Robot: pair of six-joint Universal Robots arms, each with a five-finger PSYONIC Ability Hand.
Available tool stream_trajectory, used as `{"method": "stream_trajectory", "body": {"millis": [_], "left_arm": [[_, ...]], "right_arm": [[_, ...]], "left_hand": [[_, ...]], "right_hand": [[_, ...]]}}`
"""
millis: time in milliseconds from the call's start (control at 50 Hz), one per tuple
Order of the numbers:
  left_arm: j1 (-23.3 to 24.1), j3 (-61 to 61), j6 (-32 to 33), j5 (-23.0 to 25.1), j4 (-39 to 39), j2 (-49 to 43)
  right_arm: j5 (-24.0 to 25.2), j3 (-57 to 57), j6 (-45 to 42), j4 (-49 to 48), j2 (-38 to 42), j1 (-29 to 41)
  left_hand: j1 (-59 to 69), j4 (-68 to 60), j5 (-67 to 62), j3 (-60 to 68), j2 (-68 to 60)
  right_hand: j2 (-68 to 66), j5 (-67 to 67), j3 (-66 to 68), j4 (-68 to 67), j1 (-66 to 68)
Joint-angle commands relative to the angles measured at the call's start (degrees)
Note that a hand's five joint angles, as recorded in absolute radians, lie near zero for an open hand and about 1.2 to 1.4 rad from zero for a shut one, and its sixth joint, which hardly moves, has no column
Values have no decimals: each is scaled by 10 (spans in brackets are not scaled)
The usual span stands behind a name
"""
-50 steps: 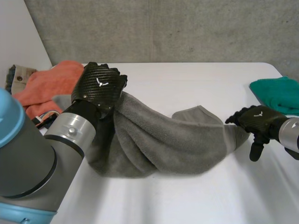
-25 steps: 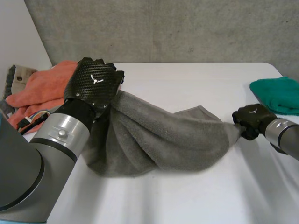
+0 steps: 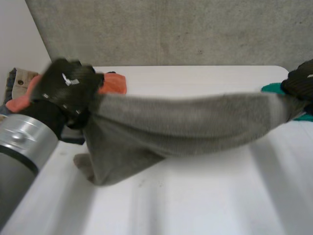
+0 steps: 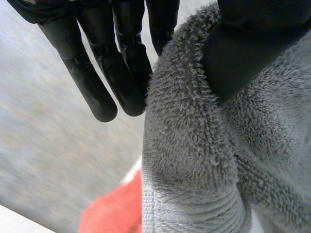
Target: Fold the laundry.
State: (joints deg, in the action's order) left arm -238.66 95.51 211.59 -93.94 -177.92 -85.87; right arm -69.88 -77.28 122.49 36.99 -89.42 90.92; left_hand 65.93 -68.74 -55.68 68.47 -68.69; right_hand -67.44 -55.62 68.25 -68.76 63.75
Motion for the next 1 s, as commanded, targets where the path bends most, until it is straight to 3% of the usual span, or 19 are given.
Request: {"method": "stream_trajectory", "body": {"millis": [20,120,180,260,280,360,400,560,760,960,1000], "left_arm": [[-1,-51,1,-2,-15,-168],[-6,-187,15,-12,-55,-299],[-11,-288,71,-20,-91,-347],[-8,-388,152,-25,-215,-359],[-5,-407,178,-26,-287,-359],[-6,-415,202,-29,-448,-349],[-2,-407,208,-33,-470,-340],[14,-251,208,-64,-401,-295],[57,-26,200,-64,-397,-293],[82,35,201,-65,-377,-348],[82,44,198,-64,-370,-339]], "right_arm": [[-62,14,42,-55,117,74],[-115,71,82,-181,187,107],[-124,112,105,-248,214,109],[-125,175,170,-385,238,110],[-126,189,197,-446,235,109],[-136,193,249,-577,218,109],[-142,193,263,-604,210,109],[-134,144,277,-544,202,109],[-69,-54,269,-443,208,86],[-42,-175,227,-409,210,47],[-44,-177,213,-409,210,37]], "left_hand": [[141,-113,-143,115,-113],[141,-113,-143,115,-113],[141,-113,-143,115,-113],[141,-113,-143,115,-113],[141,-113,-143,115,-113],[141,-113,-143,115,-113],[141,-113,-143,115,-113],[141,-113,-143,115,-113],[141,-113,-143,115,-113],[141,-113,-143,115,-113],[17,11,-20,-8,10]], "right_hand": [[-126,-144,117,-112,162],[-126,-144,117,-112,162],[-126,-144,117,-112,162],[-126,-144,117,-112,162],[-126,-144,117,-112,162],[-126,-144,117,-112,162],[-126,-144,117,-112,162],[-126,-144,117,-112,162],[-126,-144,117,-112,162],[-126,-144,117,-112,162],[-126,-144,117,-112,162]]}}
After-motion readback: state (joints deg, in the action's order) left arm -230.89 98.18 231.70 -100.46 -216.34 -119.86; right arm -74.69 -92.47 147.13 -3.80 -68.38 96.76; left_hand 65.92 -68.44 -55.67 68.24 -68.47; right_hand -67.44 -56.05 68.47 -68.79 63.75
